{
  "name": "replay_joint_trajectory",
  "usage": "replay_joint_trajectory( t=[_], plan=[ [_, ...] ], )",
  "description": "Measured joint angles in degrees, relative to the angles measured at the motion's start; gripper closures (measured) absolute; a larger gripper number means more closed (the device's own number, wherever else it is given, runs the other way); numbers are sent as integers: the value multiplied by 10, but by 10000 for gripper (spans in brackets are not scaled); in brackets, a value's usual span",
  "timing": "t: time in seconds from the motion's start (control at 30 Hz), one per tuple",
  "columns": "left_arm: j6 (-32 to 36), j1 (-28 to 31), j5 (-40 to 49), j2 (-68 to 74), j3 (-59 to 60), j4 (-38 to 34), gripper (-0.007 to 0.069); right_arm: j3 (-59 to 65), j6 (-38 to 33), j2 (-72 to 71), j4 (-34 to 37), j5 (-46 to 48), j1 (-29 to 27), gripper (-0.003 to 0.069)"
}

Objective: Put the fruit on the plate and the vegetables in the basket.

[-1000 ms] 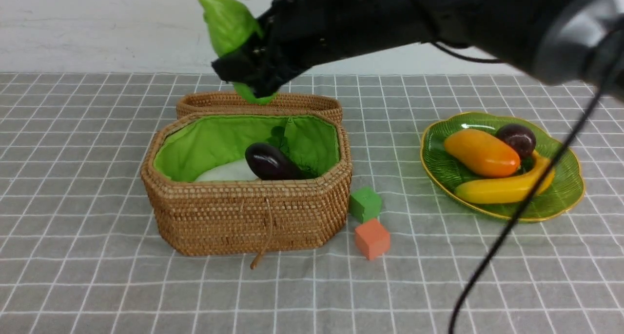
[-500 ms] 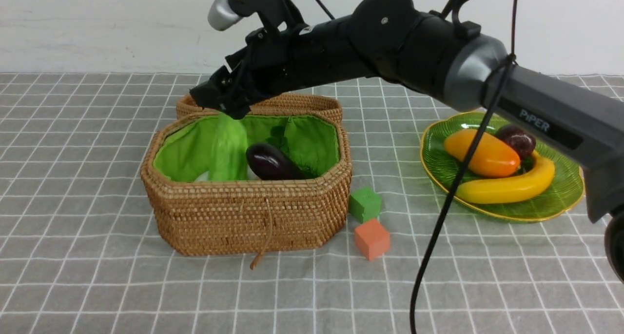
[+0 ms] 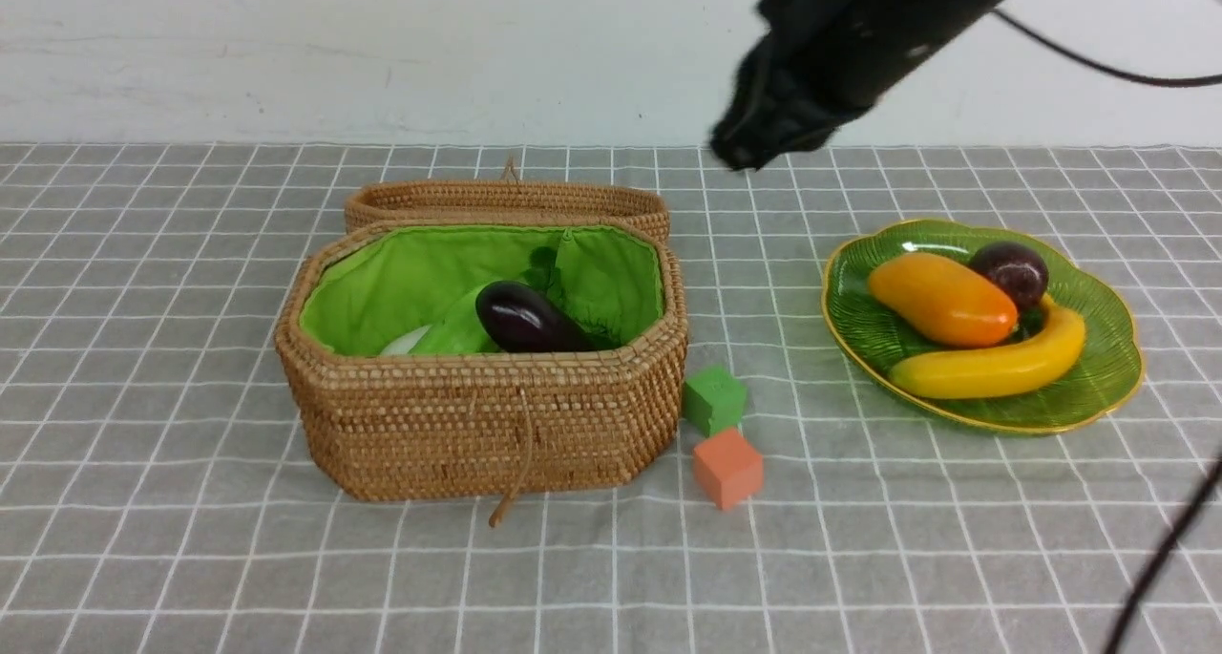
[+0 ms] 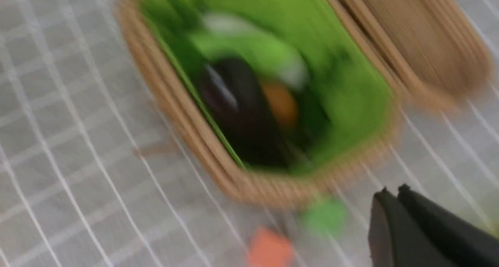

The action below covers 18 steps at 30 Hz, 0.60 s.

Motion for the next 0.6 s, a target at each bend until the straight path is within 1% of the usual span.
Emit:
replay_joint_trajectory(
  t=[0.1,0.17,0.2,0.3,0.37,0.6],
  plan=[
    [0,0,0,0,0,0,386,1,133,-30,-79,24,-29,676],
    [0,0,0,0,0,0,386,1,204,-43,-128,28,-47,676],
    [0,0,0,0,0,0,386,1,216,-44,-128,28,-50,676],
    [0,0,0,0,0,0,386,1,293,-47,-177,31,-70,676],
    [0,0,0,0,0,0,386,3,322,-47,-194,32,-77,675],
    [0,0,0,0,0,0,386,4,335,-41,-208,33,-78,673]
  ],
)
